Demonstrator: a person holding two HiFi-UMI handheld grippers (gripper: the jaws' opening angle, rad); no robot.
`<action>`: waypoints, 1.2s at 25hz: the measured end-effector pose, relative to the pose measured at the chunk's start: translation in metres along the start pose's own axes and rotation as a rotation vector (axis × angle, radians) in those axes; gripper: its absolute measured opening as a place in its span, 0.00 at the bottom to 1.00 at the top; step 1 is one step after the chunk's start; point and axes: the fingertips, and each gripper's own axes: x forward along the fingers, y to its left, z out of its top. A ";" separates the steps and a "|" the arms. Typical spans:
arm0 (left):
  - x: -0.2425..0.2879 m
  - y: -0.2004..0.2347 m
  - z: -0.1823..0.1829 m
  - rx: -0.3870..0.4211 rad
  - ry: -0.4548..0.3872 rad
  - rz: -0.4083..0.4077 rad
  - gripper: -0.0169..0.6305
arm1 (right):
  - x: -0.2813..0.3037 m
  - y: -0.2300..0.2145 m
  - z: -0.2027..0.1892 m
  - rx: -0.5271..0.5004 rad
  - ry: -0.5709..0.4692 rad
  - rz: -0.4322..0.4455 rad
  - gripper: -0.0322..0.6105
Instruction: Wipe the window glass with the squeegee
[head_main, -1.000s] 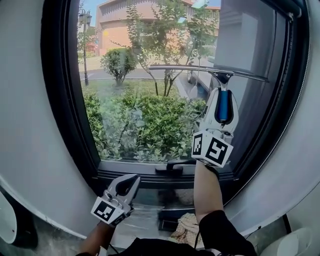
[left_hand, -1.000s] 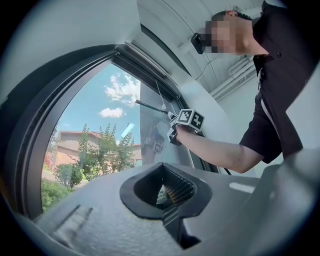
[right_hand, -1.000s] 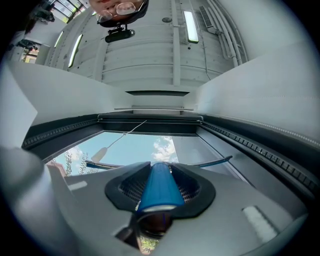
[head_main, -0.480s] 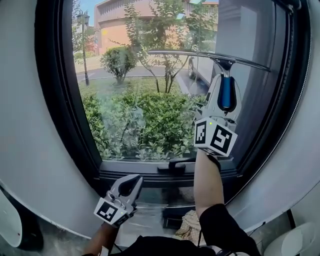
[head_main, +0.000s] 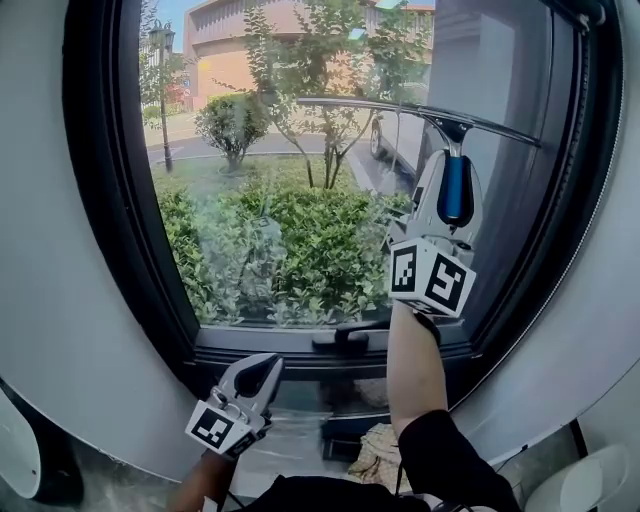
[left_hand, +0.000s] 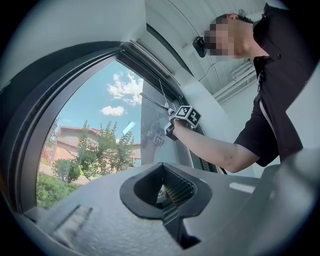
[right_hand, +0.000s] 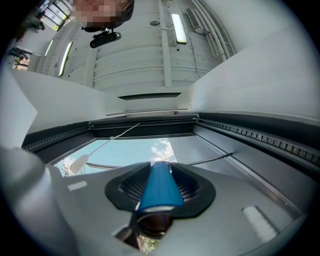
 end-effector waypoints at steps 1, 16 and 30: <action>0.000 0.000 -0.001 -0.002 0.001 -0.001 0.03 | -0.001 0.000 -0.001 -0.002 0.003 0.003 0.26; 0.001 -0.013 -0.010 -0.016 0.023 -0.024 0.03 | -0.020 -0.007 -0.008 -0.016 0.044 0.000 0.26; -0.002 -0.019 -0.015 -0.023 0.036 -0.019 0.03 | -0.034 -0.009 -0.012 -0.026 0.065 0.011 0.26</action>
